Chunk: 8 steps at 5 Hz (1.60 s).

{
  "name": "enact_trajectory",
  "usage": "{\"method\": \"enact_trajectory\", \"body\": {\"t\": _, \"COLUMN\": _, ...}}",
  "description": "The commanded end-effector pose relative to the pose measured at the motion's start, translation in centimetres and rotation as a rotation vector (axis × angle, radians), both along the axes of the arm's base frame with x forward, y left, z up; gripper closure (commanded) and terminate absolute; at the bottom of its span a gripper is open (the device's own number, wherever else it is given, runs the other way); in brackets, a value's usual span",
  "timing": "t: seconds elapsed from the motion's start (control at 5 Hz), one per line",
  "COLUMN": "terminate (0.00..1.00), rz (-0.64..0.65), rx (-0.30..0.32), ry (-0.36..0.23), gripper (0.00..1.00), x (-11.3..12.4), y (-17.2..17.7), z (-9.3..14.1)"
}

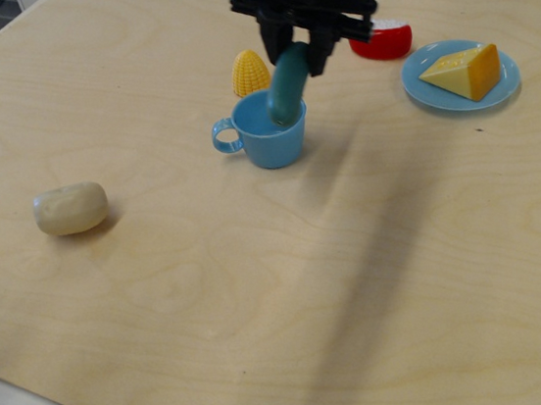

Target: Put cucumber in cup

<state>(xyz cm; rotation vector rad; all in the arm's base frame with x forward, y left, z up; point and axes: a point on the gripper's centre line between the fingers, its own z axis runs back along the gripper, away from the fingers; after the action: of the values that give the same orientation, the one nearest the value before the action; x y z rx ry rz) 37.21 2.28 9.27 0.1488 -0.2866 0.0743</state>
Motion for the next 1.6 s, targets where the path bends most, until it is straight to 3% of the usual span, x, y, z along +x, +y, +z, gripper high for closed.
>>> {"method": "enact_trajectory", "body": {"t": 0.0, "terminate": 0.0, "rz": 0.116, "rx": 0.006, "ry": -0.126, "gripper": 1.0, "x": 2.7, "y": 3.3, "z": 1.4}}
{"method": "enact_trajectory", "body": {"t": 0.4, "terminate": 0.0, "rz": 0.142, "rx": 0.038, "ry": -0.161, "gripper": 1.0, "x": 4.2, "y": 3.1, "z": -0.3}}
{"method": "enact_trajectory", "body": {"t": 0.6, "terminate": 0.0, "rz": 0.144, "rx": 0.048, "ry": -0.155, "gripper": 0.0, "x": 3.8, "y": 2.6, "z": -0.4}}
{"method": "enact_trajectory", "body": {"t": 1.4, "terminate": 0.0, "rz": 0.148, "rx": 0.048, "ry": -0.192, "gripper": 0.0, "x": 0.3, "y": 1.5, "z": 3.5}}
